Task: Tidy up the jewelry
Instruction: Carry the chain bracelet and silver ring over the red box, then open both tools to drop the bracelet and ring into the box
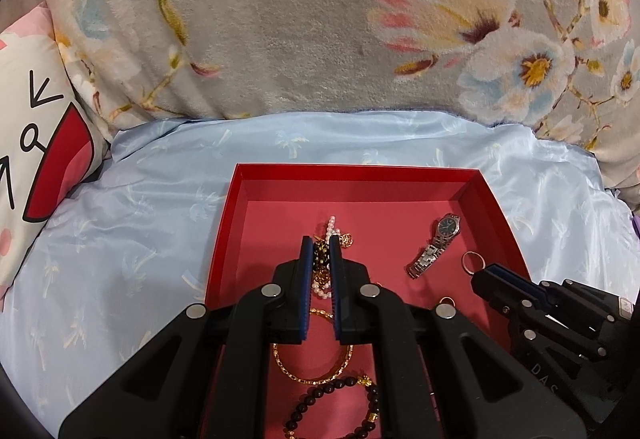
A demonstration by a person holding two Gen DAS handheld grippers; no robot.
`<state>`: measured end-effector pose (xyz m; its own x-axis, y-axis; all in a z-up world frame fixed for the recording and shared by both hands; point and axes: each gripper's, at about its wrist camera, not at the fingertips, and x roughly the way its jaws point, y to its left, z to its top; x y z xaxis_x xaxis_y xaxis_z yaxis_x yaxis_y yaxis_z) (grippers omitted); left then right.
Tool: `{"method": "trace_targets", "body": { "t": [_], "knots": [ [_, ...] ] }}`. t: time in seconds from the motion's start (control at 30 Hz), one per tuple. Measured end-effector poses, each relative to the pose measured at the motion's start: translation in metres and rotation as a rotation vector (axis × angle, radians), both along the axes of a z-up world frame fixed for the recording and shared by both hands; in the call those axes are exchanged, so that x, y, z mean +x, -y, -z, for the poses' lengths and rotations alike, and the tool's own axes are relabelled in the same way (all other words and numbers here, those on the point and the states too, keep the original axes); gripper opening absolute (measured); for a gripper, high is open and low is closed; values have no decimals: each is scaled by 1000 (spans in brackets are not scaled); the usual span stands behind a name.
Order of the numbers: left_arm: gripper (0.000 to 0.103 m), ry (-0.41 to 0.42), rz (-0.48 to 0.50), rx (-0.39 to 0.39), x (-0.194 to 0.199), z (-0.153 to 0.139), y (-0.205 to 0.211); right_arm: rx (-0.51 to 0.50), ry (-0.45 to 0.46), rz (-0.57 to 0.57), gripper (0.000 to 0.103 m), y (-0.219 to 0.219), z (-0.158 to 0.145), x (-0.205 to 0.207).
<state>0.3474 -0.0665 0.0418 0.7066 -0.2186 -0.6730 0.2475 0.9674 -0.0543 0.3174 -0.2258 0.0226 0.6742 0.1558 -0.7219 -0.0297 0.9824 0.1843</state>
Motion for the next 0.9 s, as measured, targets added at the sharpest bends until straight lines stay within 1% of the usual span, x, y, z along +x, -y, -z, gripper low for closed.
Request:
{"method": "trace_targets", "body": {
  "t": [0.43,0.53,0.6,0.67,0.73,0.9],
  "knots": [
    [8,-2,0,13,1,5,3,-1,-13,7,9,2,7,4],
    [9,-2,-8,15,1,6,3,-4,-3,13,10,2,5,3],
    [13,-3,-17,13,0,6,2,1,-1,16,13,2,4,1],
    [31,-1,-28,13,-1,5,0,6,7,17,19,2,1,-2],
    [37,10,-37,17,-6,4,-1,2,17,19,29,2,-2,-7],
    [37,25,-32,25,-20,-1,-2,-24,39,17,38,-5,-9,-25]
  ]
}}
